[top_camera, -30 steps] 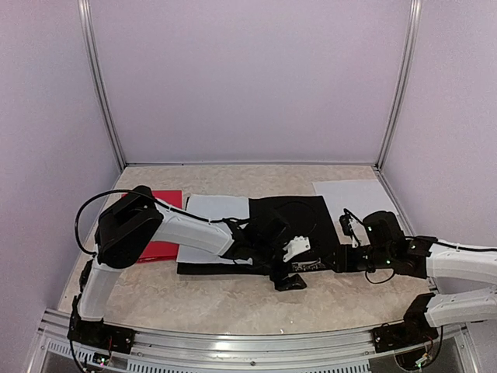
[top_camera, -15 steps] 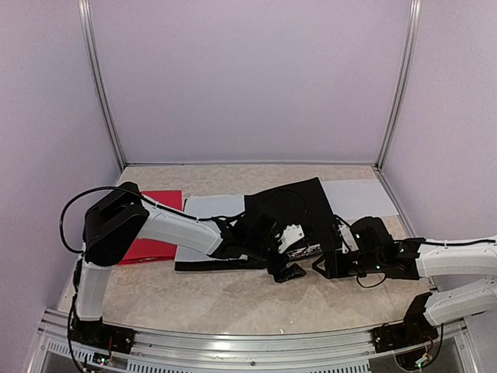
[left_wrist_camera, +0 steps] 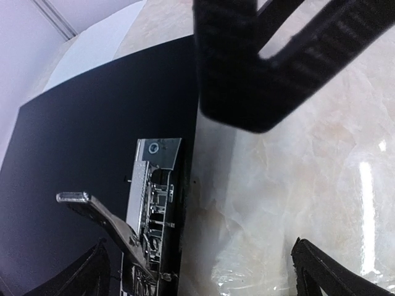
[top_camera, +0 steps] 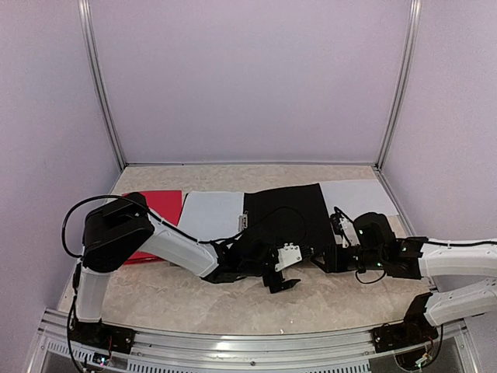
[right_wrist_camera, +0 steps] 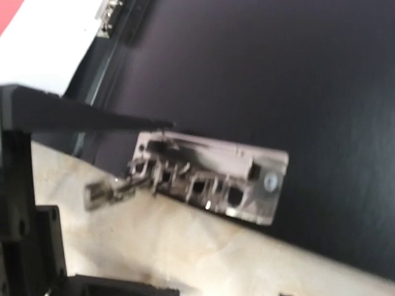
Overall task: Put the files into the folder
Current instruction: Open the spring clip on the folder with some files.
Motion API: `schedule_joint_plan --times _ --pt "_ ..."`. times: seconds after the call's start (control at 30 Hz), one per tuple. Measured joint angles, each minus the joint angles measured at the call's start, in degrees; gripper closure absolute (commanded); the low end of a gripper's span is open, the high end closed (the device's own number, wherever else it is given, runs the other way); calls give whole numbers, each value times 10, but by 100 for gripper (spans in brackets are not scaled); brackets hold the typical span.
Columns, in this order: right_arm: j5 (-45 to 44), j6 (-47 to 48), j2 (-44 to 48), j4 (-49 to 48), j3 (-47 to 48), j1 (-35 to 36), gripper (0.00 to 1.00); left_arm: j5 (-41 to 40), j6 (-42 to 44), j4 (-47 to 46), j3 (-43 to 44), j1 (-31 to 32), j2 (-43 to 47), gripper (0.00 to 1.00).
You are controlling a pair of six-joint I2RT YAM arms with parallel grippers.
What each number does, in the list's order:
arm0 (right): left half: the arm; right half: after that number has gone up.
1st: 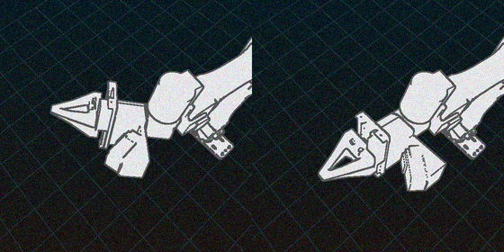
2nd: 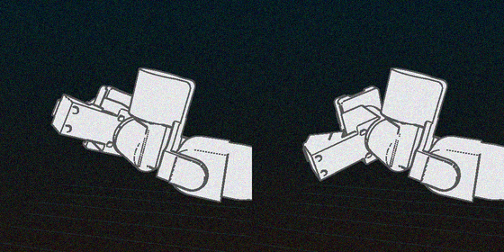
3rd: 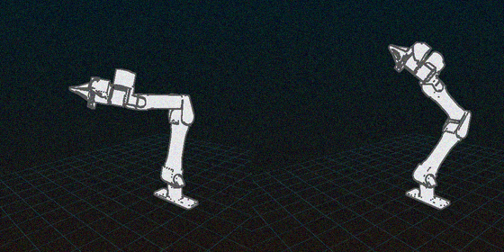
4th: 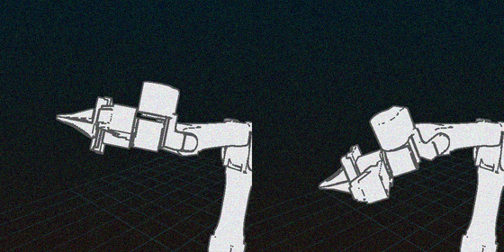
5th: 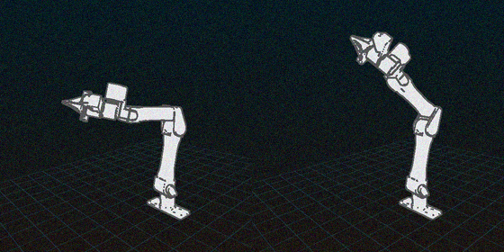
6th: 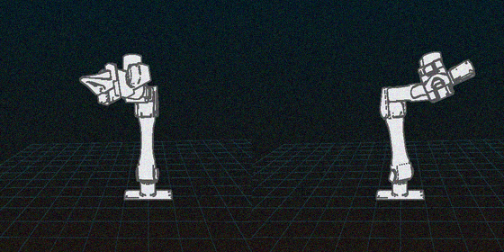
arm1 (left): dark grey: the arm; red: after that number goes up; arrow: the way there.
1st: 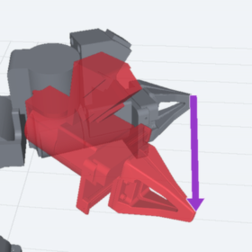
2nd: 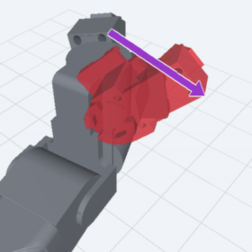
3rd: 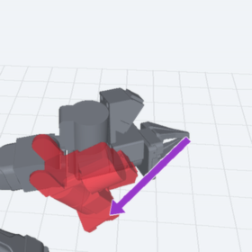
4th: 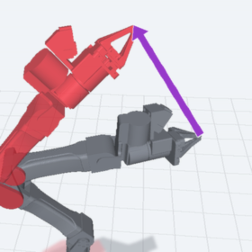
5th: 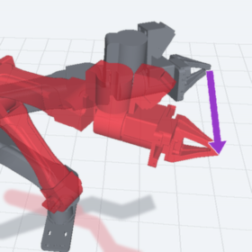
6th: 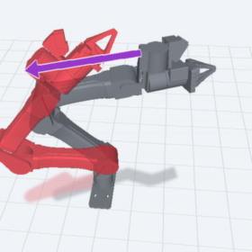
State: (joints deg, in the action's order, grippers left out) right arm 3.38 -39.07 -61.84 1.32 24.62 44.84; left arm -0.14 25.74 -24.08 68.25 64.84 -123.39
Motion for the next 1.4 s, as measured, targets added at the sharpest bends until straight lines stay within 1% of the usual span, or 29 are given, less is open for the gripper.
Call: schedule_joint_plan --times 0.2,0.4,0.53,0.67,0.87,1.1,1.2,1.4 --pt "-43 6 -7 5 28 0 51 3 -12 -8 0 0 6 1" --pt "-85 9 -74 -7 75 -13 55 25 -47 6 0 0 22 1" --pt "-90 14 -122 -22 75 -38 56 36 -65 15 0 0 28 1" --pt "-90 18 -168 -42 70 -49 59 43 -79 29 -1 0 29 1" --pt "-90 15 -190 -61 27 -50 63 43 -96 42 -1 0 29 1" --pt "-89 4 -222 -131 14 -50 69 45 -116 55 -1 -3 29 1" --pt "-89 2 -242 -160 16 -50 73 46 -124 59 -1 -4 30 1" --pt "-102 -8 -263 -177 23 -41 82 47 -143 57 -21 -7 45 1"
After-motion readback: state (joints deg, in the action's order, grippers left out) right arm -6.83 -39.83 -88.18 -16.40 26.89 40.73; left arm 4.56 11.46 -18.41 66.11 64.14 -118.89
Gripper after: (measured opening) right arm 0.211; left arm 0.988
